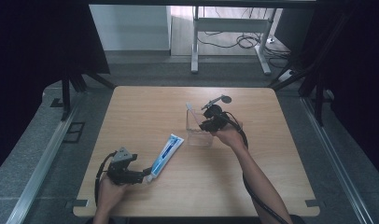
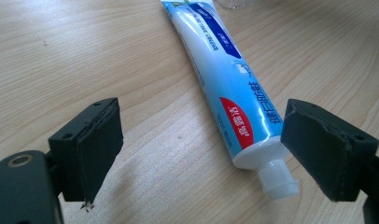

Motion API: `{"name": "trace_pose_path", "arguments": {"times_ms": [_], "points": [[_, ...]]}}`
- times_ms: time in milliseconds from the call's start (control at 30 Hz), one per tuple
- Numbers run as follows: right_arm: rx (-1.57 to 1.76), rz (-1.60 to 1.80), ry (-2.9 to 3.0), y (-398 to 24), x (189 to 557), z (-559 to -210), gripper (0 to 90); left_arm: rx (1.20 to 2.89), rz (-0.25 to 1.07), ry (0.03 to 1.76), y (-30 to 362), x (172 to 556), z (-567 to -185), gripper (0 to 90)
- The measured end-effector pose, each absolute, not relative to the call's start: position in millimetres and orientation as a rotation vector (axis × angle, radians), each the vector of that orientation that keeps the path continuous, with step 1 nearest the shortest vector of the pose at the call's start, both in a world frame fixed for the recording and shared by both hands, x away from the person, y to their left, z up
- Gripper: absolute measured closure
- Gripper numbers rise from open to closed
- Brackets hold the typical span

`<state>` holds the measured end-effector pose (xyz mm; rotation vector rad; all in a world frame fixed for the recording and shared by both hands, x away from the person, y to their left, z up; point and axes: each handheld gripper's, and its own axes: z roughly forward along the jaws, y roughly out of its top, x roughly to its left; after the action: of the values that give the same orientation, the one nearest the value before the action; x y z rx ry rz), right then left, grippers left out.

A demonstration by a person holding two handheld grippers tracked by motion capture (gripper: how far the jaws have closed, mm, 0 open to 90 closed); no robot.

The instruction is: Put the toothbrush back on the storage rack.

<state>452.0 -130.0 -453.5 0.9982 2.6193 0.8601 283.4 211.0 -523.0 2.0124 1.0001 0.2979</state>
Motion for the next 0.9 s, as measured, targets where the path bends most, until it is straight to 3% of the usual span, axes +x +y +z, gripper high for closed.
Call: {"name": "trace_pose_path", "arguments": {"times_ms": [500, 900], "points": [[0.936, 0.960, 2.555, -135, 436, -434, 55.1, 2.004, 0.303, 0.999, 208, 282, -520, 13.2], [0.884, 1.046, 2.542, -144, 419, -419, 45.3, 1.988, 0.291, 1.001, 208, 282, -519, 13.4]]}}
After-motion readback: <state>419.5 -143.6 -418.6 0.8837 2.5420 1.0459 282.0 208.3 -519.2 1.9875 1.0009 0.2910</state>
